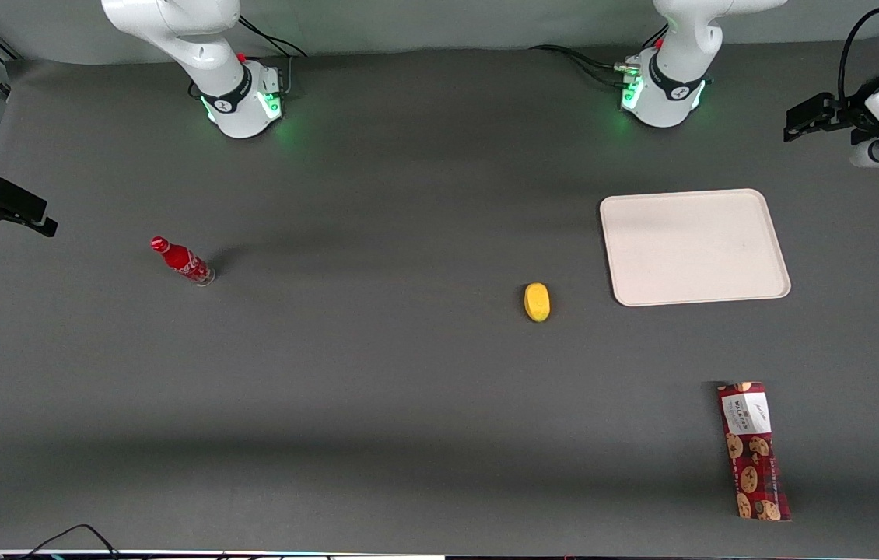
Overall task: Place red cookie box on tray
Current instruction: 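Move the left gripper from rest toward the red cookie box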
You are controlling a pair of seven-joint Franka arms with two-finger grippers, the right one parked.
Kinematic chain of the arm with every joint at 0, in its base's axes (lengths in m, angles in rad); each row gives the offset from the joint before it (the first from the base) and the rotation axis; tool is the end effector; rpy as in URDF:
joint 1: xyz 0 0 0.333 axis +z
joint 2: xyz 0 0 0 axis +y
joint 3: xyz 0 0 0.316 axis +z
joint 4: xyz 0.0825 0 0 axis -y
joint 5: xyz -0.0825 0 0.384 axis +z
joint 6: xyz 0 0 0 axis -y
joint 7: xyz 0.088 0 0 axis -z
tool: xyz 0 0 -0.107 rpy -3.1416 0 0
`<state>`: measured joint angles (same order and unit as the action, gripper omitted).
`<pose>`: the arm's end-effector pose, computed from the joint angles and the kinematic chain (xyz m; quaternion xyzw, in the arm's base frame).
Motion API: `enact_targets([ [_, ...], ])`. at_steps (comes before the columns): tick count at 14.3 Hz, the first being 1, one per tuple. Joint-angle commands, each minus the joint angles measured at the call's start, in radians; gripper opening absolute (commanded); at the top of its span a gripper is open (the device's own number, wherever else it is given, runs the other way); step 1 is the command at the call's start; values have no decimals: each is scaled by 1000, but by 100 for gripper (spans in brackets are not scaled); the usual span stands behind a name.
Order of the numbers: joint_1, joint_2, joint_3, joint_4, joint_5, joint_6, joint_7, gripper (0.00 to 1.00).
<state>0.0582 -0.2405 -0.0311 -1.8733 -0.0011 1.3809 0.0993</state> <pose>0.4517 0.0106 0.5925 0.9915 -0.0349 -0.1256 0.0049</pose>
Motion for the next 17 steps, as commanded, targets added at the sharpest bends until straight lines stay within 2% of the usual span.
enact_targets([
  [1,-9,20,2,42,15,-19,17,100],
  [6,-8,56,5,101,16,-11,19,100],
  [9,-3,226,13,277,15,-3,11,100],
  [11,-1,382,13,403,15,30,13,100],
  [13,0,511,28,473,10,129,28,100],
  [17,-1,760,28,476,0,503,29,100],
])
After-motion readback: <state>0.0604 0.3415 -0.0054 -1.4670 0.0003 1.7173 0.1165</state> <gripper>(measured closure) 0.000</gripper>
